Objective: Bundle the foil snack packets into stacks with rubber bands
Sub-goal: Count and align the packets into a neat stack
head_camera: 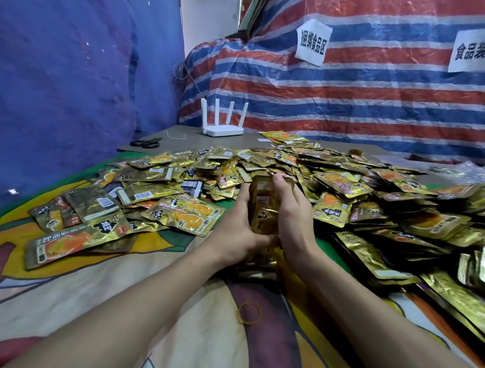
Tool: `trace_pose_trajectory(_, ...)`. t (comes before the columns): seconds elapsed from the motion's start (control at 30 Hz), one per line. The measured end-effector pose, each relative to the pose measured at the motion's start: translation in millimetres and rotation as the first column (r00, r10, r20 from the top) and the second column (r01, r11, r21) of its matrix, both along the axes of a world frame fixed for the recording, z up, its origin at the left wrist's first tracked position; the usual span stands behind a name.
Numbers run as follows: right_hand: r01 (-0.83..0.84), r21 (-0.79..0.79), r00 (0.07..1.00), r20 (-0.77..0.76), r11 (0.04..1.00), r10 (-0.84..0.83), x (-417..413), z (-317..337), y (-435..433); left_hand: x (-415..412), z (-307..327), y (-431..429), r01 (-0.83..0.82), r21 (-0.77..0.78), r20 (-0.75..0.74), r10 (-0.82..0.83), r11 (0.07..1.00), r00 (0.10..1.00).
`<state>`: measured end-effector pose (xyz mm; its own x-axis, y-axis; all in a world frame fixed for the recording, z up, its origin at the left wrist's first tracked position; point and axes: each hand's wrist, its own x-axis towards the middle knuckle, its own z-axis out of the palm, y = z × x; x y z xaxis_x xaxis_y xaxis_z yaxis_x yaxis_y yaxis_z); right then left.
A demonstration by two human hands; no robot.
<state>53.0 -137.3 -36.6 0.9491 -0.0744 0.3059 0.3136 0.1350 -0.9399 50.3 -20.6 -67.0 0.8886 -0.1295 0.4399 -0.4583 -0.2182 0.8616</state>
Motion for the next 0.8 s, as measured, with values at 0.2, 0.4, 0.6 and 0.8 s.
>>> trace_pose_trajectory(0.2, -0.065, 0.011, 0.998, 0.014, 0.998, 0.065, -1, 1, -4, 1, 2, 4, 0.060, -0.127, -0.086, -0.071, 0.990, 0.994)
trace_pose_trajectory(0.4, -0.230, -0.105, 0.964, 0.109, 0.967, 0.241, -6, -1, -8, -4, 9, 4, -0.035, -0.240, 0.074, 0.054, 0.970, 0.996)
trace_pose_trajectory(0.6, -0.181, -0.107, 0.965, 0.173, 0.978, 0.198, -8, 1, -2, -9, 14, 0, -0.018, -0.293, 0.135, 0.060, 0.956, 0.989)
trace_pose_trajectory(0.8, 0.205, -0.393, 0.903, 0.430, 0.896, -0.018, 3, -17, 1, -23, 21, -22, -0.058, -0.679, -0.270, -0.176, 0.732, 0.947)
